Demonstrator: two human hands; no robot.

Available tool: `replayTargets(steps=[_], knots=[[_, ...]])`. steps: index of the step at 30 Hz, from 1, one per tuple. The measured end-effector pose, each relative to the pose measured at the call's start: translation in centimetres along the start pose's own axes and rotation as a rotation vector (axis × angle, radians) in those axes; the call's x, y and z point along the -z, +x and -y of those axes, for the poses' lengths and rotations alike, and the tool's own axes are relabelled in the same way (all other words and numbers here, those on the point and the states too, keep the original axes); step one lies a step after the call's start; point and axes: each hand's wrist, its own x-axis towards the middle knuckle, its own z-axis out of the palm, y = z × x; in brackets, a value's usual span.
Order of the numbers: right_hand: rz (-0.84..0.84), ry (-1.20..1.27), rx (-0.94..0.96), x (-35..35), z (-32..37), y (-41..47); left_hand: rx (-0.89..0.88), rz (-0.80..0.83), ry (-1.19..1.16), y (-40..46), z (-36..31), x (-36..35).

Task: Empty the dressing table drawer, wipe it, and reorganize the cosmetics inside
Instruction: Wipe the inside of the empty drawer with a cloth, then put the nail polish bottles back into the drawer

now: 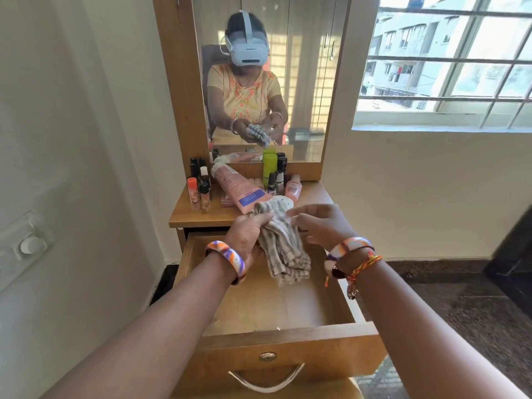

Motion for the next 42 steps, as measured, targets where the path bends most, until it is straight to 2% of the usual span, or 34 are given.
replayTargets(steps=[1, 5, 7, 9, 12, 17, 20, 23, 27, 31, 35, 37, 42], knots=[[-0.021, 0.011, 0.014, 0.5, -0.3, 0.2, -0.001, 0.016, -0.036, 0.3, -0.4, -0.4], [0.09, 0.237, -0.035, 2.6, -1.1, 0.7, -0.013, 0.033, -0.055, 2.2, -1.9, -2.6], [0.021, 0.371, -0.026, 3.8, -1.5, 1.5, -0.069, 0.066, 0.013, 3.2, -2.5, -3.9], [-0.111, 0.466, -0.012, 4.8, -1.8, 2.8, -0.163, 0.086, 0.178, 4.2, -2.6, -5.0], [-0.258, 0.514, -0.022, 6.2, -2.2, 5.1, -0.377, 0.137, 0.583, 5.7, -2.1, -6.0], [-0.35, 0.369, -0.102, 7.4, -3.6, 9.7, -0.665, 0.138, 1.182, 8.6, -1.5, -8.3], [-0.387, 0.326, -0.144, 7.3, -4.8, 12.1, -0.716, 0.146, 1.465, 10.1, -0.8, -9.2], [-0.466, 0.107, -0.177, 6.8, -6.3, 14.2, -0.75, 0.156, 1.655, 11.3, 0.3, -9.7], [-0.496, -0.164, -0.171, 6.2, -6.3, 14.6, -0.762, 0.17, 1.744, 12.1, 1.5, -9.7], [-0.4, -0.33, -0.125, 6.7, -5.7, 14.2, -0.817, 0.096, 1.818, 12.3, 2.0, -9.4], [-0.266, -0.367, -0.112, 7.5, -5.3, 13.1, -0.835, 0.022, 1.814, 12.1, 2.6, -9.3], [-0.189, -0.52, -0.086, 7.2, -5.2, 12.6, -0.808, -0.007, 1.81, 12.2, 2.4, -9.4], [-0.156, -0.762, -0.073, 6.3, -3.7, 12.1, -0.755, 0.025, 1.854, 11.8, 0.9, -9.6]])
